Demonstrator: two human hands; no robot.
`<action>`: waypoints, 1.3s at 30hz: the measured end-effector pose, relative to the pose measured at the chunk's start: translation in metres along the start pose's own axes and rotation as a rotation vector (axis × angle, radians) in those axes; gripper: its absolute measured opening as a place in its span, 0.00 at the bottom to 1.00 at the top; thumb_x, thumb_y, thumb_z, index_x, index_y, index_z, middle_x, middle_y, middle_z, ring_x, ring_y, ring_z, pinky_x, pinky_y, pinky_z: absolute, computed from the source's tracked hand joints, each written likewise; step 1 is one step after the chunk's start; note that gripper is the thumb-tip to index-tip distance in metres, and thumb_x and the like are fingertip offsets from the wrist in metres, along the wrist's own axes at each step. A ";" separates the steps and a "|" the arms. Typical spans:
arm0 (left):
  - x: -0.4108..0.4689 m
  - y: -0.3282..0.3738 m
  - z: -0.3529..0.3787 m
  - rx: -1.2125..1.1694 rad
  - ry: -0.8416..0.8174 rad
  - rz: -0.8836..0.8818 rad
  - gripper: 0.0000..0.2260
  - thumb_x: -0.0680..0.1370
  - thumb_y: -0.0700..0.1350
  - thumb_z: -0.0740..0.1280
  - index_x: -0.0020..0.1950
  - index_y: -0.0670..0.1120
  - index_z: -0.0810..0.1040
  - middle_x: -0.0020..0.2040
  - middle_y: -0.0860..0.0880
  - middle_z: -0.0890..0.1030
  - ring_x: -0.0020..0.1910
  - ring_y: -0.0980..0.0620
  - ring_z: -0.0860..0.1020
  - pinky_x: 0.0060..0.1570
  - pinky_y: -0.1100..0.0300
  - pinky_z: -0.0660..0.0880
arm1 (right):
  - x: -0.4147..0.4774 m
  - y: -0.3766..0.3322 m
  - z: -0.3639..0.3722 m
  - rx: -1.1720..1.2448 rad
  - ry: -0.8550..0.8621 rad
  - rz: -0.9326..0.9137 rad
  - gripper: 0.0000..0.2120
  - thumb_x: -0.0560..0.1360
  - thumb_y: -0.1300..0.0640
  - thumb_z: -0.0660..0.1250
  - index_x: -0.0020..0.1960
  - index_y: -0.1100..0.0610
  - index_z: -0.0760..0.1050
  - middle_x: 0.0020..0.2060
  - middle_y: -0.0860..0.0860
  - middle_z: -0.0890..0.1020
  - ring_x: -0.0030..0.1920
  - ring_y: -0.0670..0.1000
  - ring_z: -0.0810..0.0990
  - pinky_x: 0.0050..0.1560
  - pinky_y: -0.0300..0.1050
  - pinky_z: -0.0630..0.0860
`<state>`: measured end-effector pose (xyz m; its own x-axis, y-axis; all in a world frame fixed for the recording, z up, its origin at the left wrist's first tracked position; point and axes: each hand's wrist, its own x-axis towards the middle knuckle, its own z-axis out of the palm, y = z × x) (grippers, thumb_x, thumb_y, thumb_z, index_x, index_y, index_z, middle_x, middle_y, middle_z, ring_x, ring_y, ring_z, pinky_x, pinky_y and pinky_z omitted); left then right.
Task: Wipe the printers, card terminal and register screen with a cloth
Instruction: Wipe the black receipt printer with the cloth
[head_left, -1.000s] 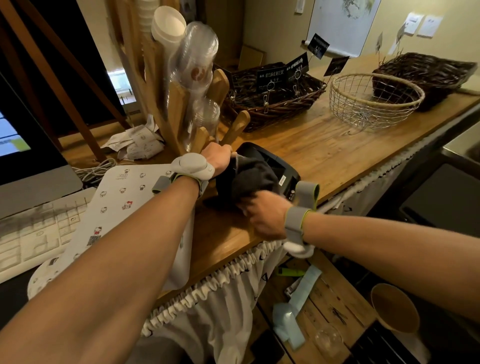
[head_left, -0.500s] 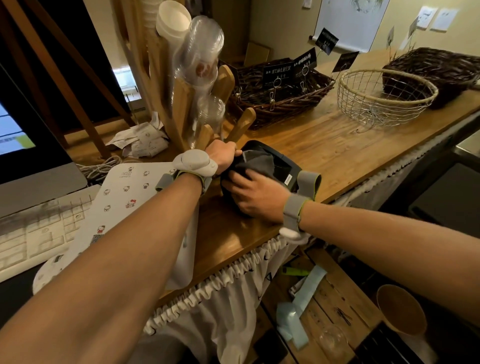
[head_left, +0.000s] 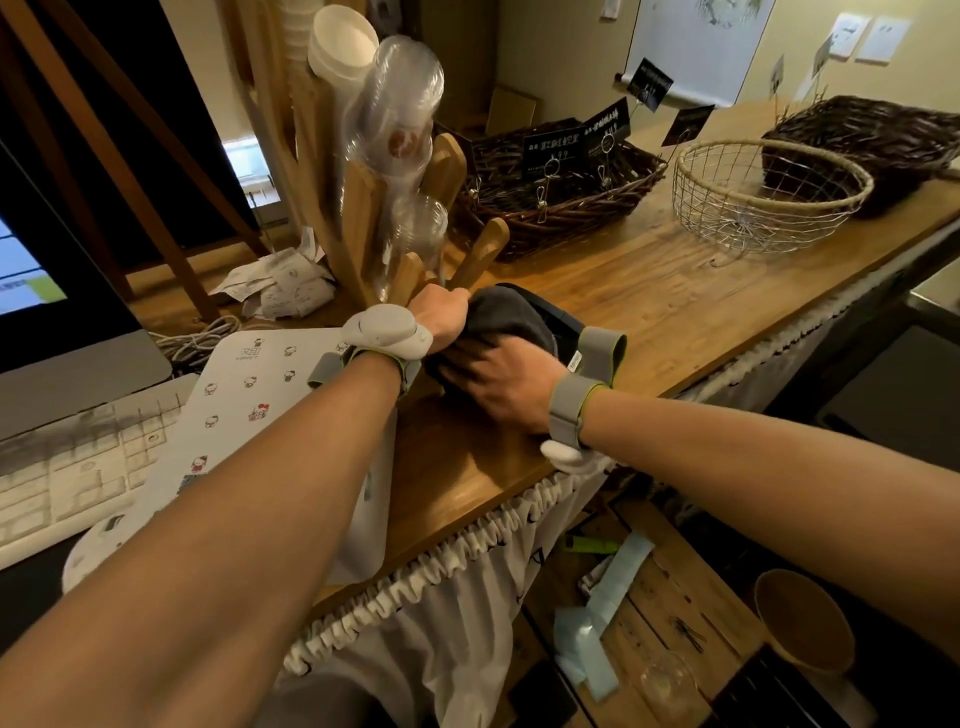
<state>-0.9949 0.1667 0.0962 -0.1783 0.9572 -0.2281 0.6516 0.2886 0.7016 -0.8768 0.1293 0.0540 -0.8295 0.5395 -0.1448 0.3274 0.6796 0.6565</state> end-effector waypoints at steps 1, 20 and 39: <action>0.000 0.000 -0.001 0.005 -0.001 0.004 0.19 0.82 0.48 0.54 0.62 0.37 0.76 0.62 0.40 0.77 0.59 0.41 0.74 0.50 0.57 0.64 | 0.003 -0.006 -0.002 -0.045 -0.037 -0.050 0.21 0.80 0.56 0.51 0.72 0.58 0.64 0.72 0.57 0.66 0.74 0.59 0.58 0.73 0.55 0.56; -0.008 0.001 0.001 -0.044 -0.036 0.011 0.19 0.80 0.48 0.56 0.64 0.40 0.77 0.65 0.45 0.78 0.64 0.44 0.73 0.63 0.55 0.65 | -0.054 -0.003 0.013 0.097 -0.133 -0.076 0.22 0.79 0.53 0.52 0.72 0.57 0.64 0.76 0.53 0.56 0.76 0.57 0.44 0.74 0.57 0.37; -0.002 -0.004 0.004 -0.121 -0.043 0.022 0.19 0.80 0.47 0.57 0.64 0.38 0.77 0.63 0.45 0.79 0.62 0.46 0.75 0.61 0.56 0.66 | -0.101 -0.011 0.022 0.491 0.380 -0.022 0.16 0.76 0.58 0.60 0.60 0.63 0.76 0.62 0.62 0.76 0.60 0.61 0.76 0.60 0.56 0.73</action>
<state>-0.9943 0.1634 0.0909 -0.1310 0.9623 -0.2385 0.5610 0.2703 0.7824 -0.7864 0.0780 0.0449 -0.9119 0.3695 0.1785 0.4035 0.8865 0.2264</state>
